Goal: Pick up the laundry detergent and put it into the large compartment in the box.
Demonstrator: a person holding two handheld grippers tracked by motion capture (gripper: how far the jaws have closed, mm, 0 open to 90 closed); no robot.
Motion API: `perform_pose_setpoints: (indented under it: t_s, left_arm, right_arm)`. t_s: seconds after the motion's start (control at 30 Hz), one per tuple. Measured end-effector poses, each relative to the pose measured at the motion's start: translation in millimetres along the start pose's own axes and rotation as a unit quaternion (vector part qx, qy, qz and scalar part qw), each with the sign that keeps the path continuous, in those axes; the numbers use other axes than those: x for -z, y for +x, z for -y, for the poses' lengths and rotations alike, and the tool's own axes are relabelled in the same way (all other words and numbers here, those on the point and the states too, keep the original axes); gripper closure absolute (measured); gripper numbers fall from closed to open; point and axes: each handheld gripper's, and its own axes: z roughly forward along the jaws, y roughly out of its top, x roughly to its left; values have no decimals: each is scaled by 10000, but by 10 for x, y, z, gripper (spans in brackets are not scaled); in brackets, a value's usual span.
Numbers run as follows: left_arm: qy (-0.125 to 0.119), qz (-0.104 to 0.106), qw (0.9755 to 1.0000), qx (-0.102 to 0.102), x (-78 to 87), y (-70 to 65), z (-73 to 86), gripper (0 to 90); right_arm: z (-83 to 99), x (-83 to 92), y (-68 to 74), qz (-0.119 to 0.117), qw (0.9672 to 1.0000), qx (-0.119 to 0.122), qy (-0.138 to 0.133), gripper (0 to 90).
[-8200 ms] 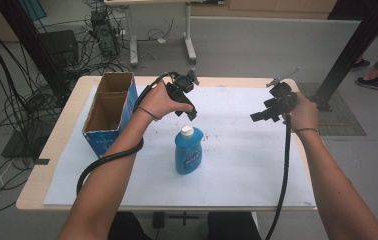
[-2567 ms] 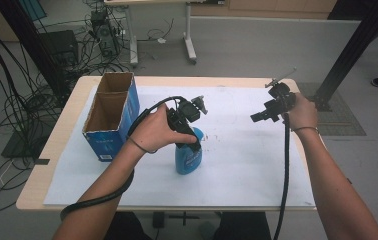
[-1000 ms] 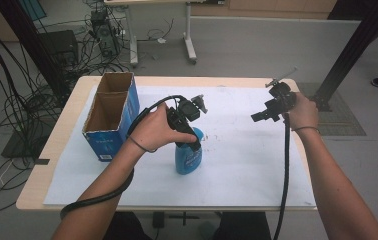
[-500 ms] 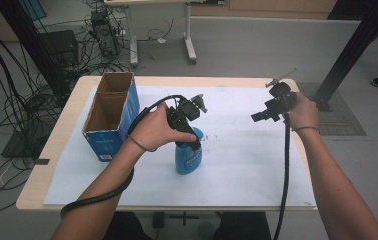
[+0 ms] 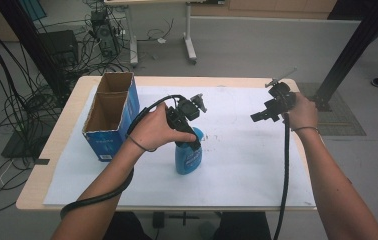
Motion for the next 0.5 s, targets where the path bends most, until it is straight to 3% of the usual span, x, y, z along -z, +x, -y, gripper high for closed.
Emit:
perform_pose_setpoints:
  t_s: [0.5]
  left_arm:
    - [-9, -27, 10000, -14, -10, 4, 10, 105]
  right_arm:
    - [0, 12, 7, 5, 10000, 15, -23, 36]
